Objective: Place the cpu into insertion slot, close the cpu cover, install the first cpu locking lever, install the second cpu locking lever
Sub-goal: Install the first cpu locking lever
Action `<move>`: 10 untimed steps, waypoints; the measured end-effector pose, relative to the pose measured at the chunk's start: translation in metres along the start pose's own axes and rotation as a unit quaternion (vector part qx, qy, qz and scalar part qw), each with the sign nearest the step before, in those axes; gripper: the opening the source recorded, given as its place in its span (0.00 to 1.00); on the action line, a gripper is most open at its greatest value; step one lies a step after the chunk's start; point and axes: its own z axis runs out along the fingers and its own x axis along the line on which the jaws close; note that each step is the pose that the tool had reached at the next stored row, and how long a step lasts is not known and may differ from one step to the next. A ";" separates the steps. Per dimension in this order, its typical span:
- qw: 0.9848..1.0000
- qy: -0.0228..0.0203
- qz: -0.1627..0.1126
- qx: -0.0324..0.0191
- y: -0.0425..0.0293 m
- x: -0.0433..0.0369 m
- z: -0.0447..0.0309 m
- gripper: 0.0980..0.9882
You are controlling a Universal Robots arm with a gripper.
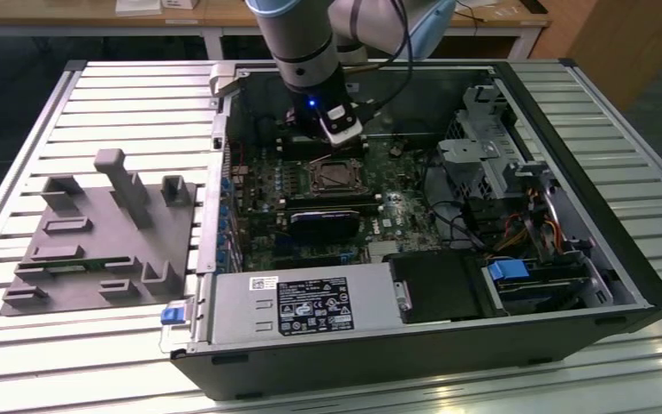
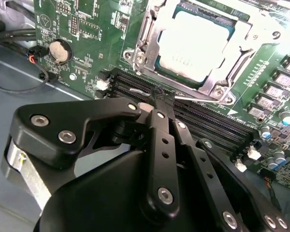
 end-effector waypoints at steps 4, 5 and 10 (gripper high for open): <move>1.000 0.004 -0.001 0.000 0.0006 -0.0005 0.0007 0.01; 1.000 0.005 0.000 0.001 0.0007 -0.0008 0.0009 0.01; 1.000 0.011 0.001 0.003 0.0014 -0.0032 0.0025 0.01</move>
